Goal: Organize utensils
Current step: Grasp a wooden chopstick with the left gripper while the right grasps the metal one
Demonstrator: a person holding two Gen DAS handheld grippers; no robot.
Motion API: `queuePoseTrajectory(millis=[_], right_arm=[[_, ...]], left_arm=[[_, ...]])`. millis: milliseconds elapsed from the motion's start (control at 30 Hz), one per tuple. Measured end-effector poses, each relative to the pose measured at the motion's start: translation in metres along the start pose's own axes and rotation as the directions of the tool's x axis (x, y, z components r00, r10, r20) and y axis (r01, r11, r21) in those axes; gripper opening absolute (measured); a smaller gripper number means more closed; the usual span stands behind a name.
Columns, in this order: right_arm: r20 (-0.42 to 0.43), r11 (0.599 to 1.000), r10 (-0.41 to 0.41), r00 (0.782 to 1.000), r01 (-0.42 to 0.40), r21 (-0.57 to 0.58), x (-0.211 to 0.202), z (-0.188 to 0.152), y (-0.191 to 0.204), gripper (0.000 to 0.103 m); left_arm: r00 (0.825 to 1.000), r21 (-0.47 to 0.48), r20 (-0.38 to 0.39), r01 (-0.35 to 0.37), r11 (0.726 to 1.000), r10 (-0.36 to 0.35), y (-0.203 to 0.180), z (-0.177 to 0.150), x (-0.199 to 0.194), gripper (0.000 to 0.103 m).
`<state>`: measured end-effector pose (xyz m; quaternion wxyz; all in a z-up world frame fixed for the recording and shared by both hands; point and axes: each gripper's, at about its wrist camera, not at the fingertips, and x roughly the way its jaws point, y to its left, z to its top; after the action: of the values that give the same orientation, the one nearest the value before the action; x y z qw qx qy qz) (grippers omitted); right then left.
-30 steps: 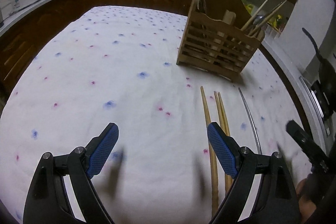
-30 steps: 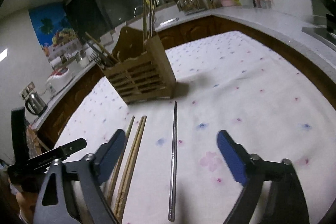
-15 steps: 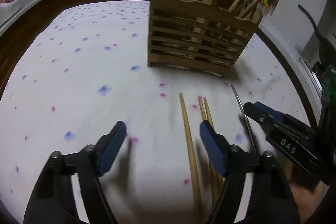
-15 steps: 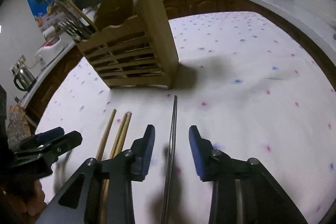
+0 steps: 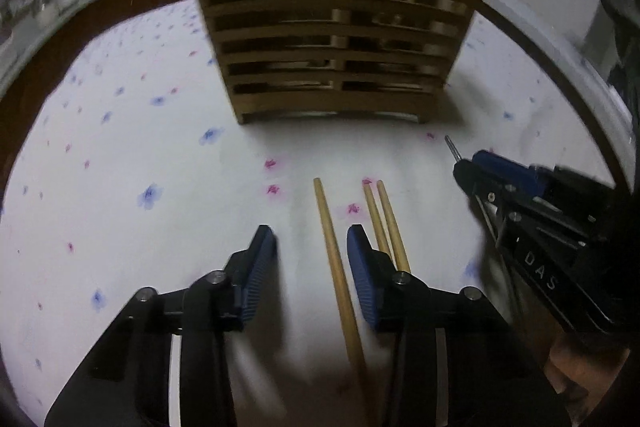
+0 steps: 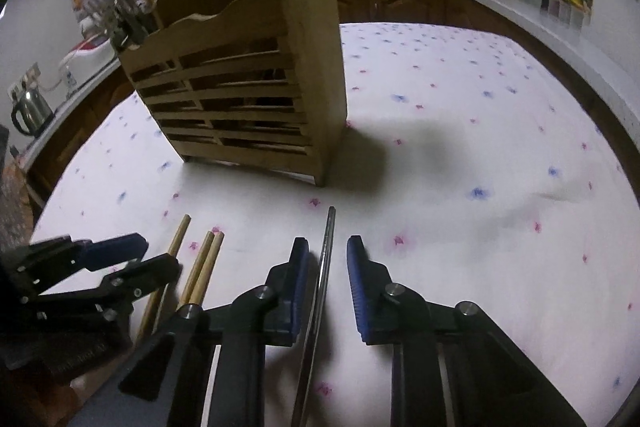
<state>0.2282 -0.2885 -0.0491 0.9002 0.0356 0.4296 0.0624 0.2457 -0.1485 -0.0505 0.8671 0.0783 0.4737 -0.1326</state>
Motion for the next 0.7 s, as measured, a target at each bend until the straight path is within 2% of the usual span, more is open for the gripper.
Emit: queuePoseTrajectory(millis=[100, 133, 267, 400, 700], right_arm=[[-0.003, 1.0, -0.015, 1.0, 0.015, -0.025, 0.0, 0.0, 0.001, 0.01], [-0.004, 1.0, -0.011, 1.0, 0.011, -0.025, 0.0, 0.0, 0.0, 0.008], [-0.007, 1.0, 0.009, 1.0, -0.009, 0.0, -0.004, -0.003, -0.005, 0.005], [0.005, 0.996, 0.065, 0.998, -0.066, 0.068, -0.018, -0.012, -0.01, 0.005], [0.141, 0.977, 0.138, 0.98, -0.158, 0.144, -0.089, -0.022, -0.019, 0.004]], left_arm=[[1.0, 0.017, 0.001, 0.013, 1.0, -0.013, -0.002, 0.001, 0.0, 0.018], [1.0, 0.018, 0.0, 0.015, 1.0, -0.015, -0.002, 0.001, 0.0, 0.009], [0.999, -0.016, 0.001, 0.054, 0.998, -0.054, 0.008, -0.003, -0.006, 0.006], [0.993, -0.074, 0.026, 0.113, 0.991, -0.111, 0.022, -0.005, -0.019, 0.005], [0.97, -0.138, 0.128, 0.222, 0.965, -0.205, 0.045, -0.024, -0.075, 0.005]])
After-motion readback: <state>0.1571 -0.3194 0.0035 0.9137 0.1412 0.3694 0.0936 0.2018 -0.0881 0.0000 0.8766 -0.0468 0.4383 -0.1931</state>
